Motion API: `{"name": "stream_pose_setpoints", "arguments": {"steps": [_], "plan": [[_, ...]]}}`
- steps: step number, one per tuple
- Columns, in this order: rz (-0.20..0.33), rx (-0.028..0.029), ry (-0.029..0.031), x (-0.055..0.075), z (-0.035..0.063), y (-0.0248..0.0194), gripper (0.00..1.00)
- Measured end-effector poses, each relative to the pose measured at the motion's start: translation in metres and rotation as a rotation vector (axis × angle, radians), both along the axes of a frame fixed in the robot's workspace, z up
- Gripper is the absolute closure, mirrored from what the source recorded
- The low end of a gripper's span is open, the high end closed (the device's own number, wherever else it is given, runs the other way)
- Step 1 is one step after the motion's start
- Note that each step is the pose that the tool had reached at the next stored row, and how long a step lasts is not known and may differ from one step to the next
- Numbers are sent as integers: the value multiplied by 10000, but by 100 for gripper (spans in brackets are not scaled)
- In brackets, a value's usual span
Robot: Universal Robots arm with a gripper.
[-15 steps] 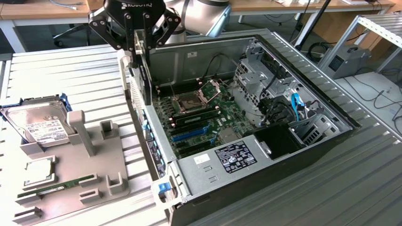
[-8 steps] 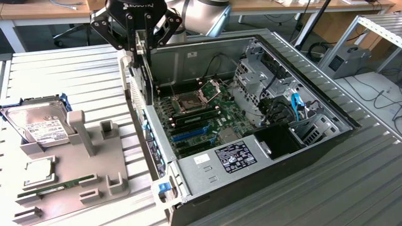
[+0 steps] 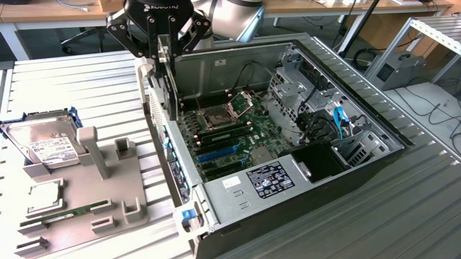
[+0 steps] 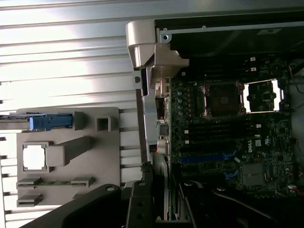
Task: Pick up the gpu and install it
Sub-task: 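Pick up the gpu and move the gpu toward the slot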
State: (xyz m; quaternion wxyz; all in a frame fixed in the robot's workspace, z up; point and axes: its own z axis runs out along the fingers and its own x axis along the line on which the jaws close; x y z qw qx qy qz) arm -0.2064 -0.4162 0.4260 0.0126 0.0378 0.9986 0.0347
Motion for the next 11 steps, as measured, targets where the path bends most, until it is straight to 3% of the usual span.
{"name": "stream_pose_setpoints", "arguments": {"steps": [11], "plan": [[0, 0, 0, 40, -10, 0, 74]]}}
